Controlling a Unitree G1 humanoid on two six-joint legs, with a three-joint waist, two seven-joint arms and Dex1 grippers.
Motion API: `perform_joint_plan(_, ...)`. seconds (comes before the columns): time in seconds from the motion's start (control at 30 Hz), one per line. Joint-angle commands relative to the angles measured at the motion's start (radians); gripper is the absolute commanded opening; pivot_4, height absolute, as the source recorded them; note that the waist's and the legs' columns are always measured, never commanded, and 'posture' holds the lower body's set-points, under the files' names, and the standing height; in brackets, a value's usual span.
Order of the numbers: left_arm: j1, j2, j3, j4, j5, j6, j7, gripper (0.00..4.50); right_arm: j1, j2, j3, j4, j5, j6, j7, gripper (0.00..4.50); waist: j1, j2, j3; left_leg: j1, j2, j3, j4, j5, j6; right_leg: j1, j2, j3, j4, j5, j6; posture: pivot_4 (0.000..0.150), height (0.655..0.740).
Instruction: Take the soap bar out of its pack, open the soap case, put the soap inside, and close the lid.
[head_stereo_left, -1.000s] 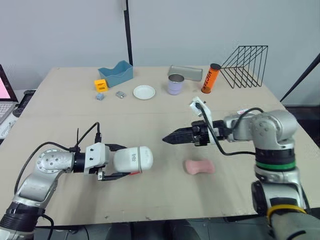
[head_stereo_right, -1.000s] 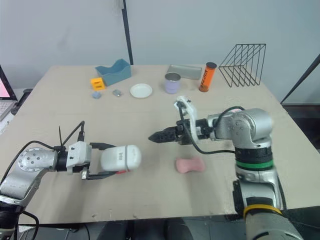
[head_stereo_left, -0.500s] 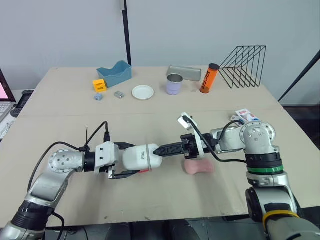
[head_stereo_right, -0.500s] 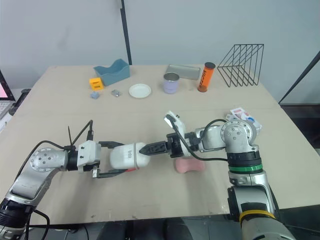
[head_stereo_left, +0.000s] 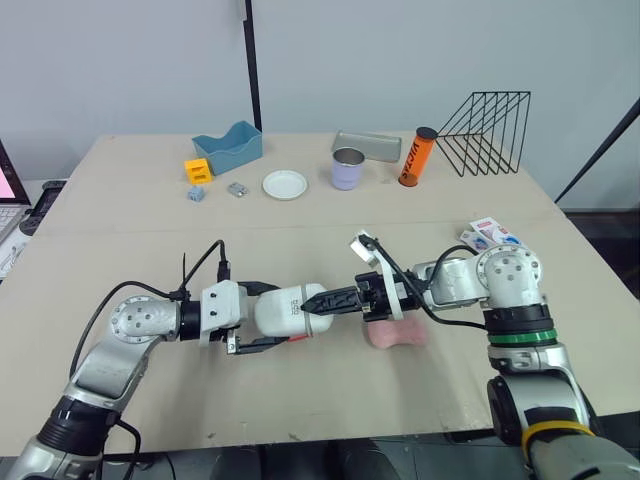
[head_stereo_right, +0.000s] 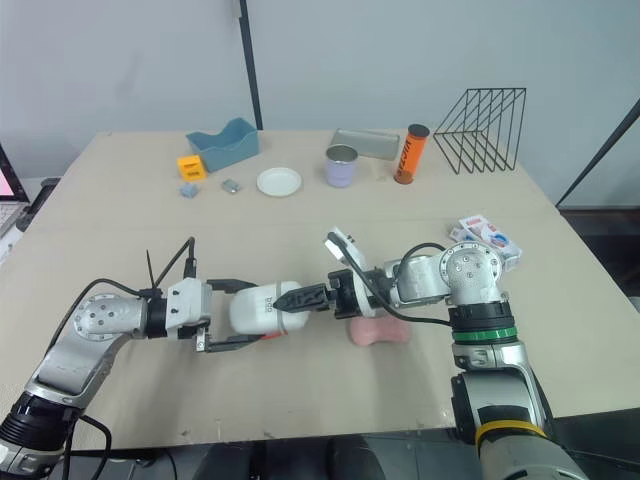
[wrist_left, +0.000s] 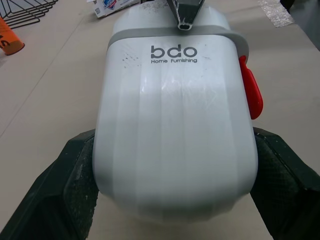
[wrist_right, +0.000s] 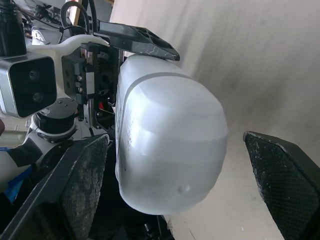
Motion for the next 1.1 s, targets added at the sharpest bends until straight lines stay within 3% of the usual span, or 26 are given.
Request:
perform_joint_plan(0.03, -0.011, -0.002, 0.010, -0.008, 0.001, -0.027, 0.005, 3.50, 0.000, -0.003, -0.021, -0.008, 0.059, -0.002, -0.030, 3.24, 0.000, 0.000, 0.000, 0.000, 0.000, 0.000, 0.000, 0.000, 0.000, 0.000, 0.000, 0.000, 0.000, 0.000, 0.000, 0.150, 0.7393)
perform_joint_plan(0.07, -0.011, -0.002, 0.010, -0.006, 0.002, -0.029, 0.005, 3.50, 0.001, -0.004, -0.020, -0.007, 0.067, -0.002, -0.038, 2.93, 0.000, 0.000, 0.000, 0.000, 0.000, 0.000, 0.000, 0.000, 0.000, 0.000, 0.000, 0.000, 0.000, 0.000, 0.000, 0.150, 0.7393)
perform_joint_plan(0.1, -0.011, -0.003, 0.011, -0.003, 0.004, -0.030, 0.005, 3.50, 0.001, -0.006, -0.019, -0.008, 0.072, -0.002, -0.040, 2.32, 0.000, 0.000, 0.000, 0.000, 0.000, 0.000, 0.000, 0.000, 0.000, 0.000, 0.000, 0.000, 0.000, 0.000, 0.000, 0.150, 0.7393)
perform_joint_plan(0.2, -0.009, -0.004, 0.011, 0.006, 0.009, -0.038, 0.007, 3.50, -0.005, -0.006, -0.021, 0.001, 0.081, -0.002, -0.046, 1.99, -0.001, 0.000, 0.000, 0.000, 0.001, 0.000, 0.000, 0.000, 0.000, 0.000, 0.000, 0.000, 0.000, 0.000, 0.000, 0.150, 0.7393)
perform_joint_plan(0.53, -0.009, -0.009, 0.010, 0.017, 0.023, -0.063, 0.015, 3.50, 0.001, -0.010, 0.040, -0.014, 0.102, -0.002, -0.069, 1.97, -0.001, 0.000, 0.000, -0.001, 0.002, 0.000, 0.000, 0.000, 0.000, -0.001, 0.000, 0.000, 0.000, 0.000, 0.000, 0.150, 0.7393)
perform_joint_plan(0.73, -0.008, -0.011, 0.014, 0.009, 0.022, -0.065, 0.015, 3.50, 0.019, -0.042, 0.088, 0.027, -0.009, -0.002, -0.163, 1.97, -0.001, 0.000, 0.000, -0.002, 0.002, 0.000, 0.000, 0.000, 0.000, -0.002, 0.000, 0.000, 0.000, 0.000, 0.000, 0.150, 0.7393)
perform_joint_plan(0.97, 0.025, 0.003, 0.035, -0.004, 0.012, -0.067, 0.014, 3.50, -0.036, -0.299, 0.052, -0.017, -0.029, -0.002, -0.058, 1.96, 0.003, 0.000, 0.000, -0.008, -0.001, 0.001, 0.000, 0.001, 0.002, -0.006, -0.005, 0.000, -0.002, -0.001, -0.002, 0.150, 0.7393)
perform_joint_plan(1.1, 0.039, 0.014, 0.044, 0.004, 0.007, -0.071, 0.009, 3.50, -0.067, -0.372, 0.007, 0.027, -0.069, -0.002, -0.032, 1.96, 0.000, -0.001, -0.001, -0.007, 0.001, 0.002, 0.001, 0.000, 0.004, -0.005, -0.004, 0.001, -0.003, -0.001, -0.001, 0.150, 0.7393)
